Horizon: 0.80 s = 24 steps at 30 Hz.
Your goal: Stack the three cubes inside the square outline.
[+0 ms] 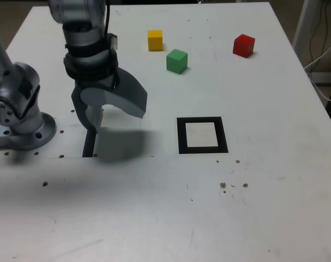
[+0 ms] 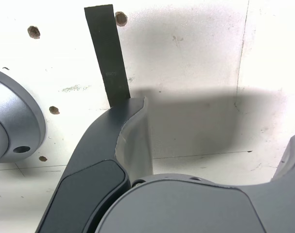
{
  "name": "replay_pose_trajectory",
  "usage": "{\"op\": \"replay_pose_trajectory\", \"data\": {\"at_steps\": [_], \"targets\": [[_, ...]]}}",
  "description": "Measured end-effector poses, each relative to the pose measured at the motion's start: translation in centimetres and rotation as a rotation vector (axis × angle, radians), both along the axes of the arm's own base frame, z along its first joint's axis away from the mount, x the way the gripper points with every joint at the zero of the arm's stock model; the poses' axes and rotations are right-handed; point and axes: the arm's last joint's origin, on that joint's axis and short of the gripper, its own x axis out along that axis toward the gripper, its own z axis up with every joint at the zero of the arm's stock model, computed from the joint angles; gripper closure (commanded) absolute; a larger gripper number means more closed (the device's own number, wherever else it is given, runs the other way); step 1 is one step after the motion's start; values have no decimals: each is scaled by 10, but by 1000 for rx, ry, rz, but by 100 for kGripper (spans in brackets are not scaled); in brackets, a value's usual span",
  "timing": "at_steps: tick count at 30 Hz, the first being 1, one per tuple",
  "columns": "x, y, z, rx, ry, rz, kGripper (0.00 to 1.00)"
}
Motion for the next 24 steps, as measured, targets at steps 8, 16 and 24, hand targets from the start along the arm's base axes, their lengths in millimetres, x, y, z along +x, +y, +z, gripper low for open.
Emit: {"op": "replay_pose_trajectory", "data": {"at_steps": [8, 16, 24], "targets": [[-2, 0, 0, -7, 15, 0, 1], [1, 0, 2, -8, 4, 0, 1], [-2, 1, 9, -41, 62, 19, 1]]}}
